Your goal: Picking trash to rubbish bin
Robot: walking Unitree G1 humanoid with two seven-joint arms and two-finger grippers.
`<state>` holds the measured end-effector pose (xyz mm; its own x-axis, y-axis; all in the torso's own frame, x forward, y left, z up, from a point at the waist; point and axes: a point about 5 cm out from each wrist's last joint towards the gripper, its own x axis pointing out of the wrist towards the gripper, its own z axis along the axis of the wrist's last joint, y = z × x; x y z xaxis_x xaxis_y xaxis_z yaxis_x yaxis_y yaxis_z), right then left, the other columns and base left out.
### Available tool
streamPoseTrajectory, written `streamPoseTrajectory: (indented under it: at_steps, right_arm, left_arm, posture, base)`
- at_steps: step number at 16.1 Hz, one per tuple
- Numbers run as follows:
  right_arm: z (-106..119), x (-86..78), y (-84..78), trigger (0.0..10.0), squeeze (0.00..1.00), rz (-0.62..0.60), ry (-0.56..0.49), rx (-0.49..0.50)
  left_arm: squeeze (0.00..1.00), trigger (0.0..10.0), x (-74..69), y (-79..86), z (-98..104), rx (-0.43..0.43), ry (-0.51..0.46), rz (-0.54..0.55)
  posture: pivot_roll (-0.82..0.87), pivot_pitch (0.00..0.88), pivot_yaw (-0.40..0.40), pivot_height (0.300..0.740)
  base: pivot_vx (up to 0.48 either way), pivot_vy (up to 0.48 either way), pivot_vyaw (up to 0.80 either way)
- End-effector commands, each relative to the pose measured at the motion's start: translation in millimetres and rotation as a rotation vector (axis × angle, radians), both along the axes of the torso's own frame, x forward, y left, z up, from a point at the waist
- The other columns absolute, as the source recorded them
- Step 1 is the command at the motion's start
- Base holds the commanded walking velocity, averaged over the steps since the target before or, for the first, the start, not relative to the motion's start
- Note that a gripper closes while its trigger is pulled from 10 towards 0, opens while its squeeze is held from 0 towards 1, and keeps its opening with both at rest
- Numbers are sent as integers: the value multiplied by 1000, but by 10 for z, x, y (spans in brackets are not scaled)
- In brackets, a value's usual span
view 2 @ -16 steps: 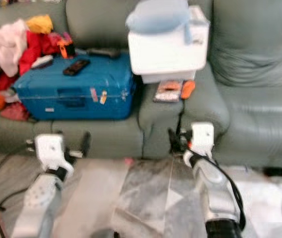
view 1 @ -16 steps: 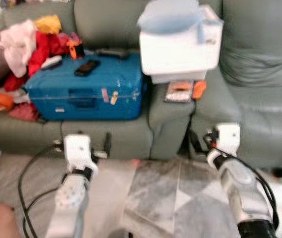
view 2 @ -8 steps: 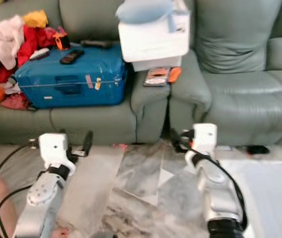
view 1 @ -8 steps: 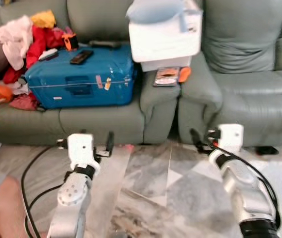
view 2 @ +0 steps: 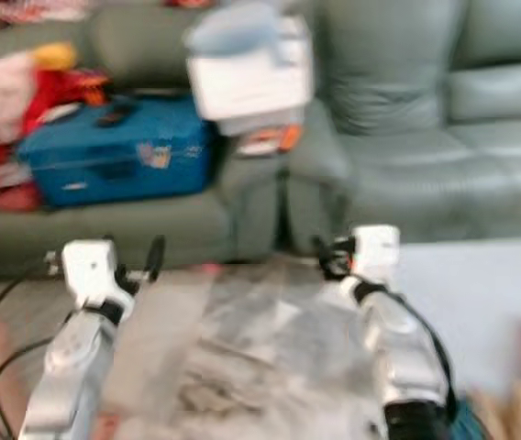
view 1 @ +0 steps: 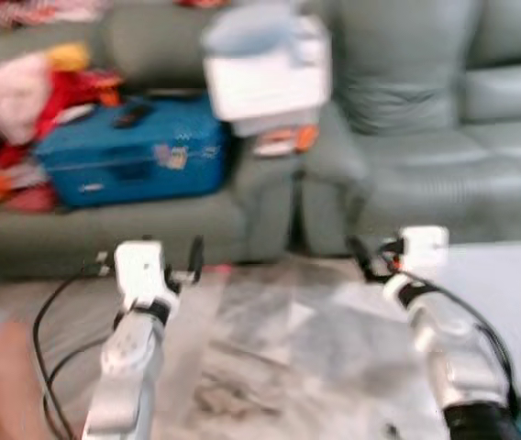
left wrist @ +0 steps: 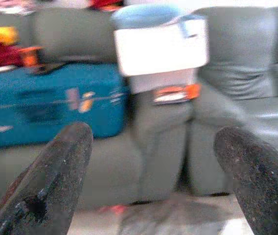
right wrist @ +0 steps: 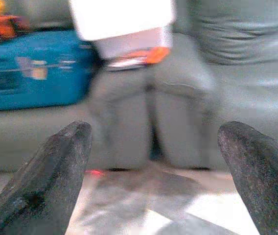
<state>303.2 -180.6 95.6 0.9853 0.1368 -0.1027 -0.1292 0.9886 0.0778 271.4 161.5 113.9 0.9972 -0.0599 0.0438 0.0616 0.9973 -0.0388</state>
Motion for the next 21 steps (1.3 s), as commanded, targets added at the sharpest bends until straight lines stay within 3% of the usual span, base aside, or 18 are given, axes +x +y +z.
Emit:
streamPoseTrajectory:
  at_steps: [1, 6, 21]
  right_arm:
    - [61, 48, 83, 10000, 0, 26, -26, 13]
    - [58, 45, 98, 10000, 0, 29, -31, 12]
    - [51, 35, 106, 10000, 0, 25, -30, 14]
  left_arm:
    - [0, 10000, 20, 59, 31, 2, -9, 11]
    - [0, 10000, 44, 67, 45, -3, -15, 8]
    - [0, 10000, 50, 54, 28, -14, -4, 2]
  posture:
    - [27, 5, 42, 740]
    - [25, 7, 45, 740]
    - [19, 22, 48, 740]
  base:
    - [0, 0, 0]
    - [0, 0, 0]
    - [0, 469, 0]
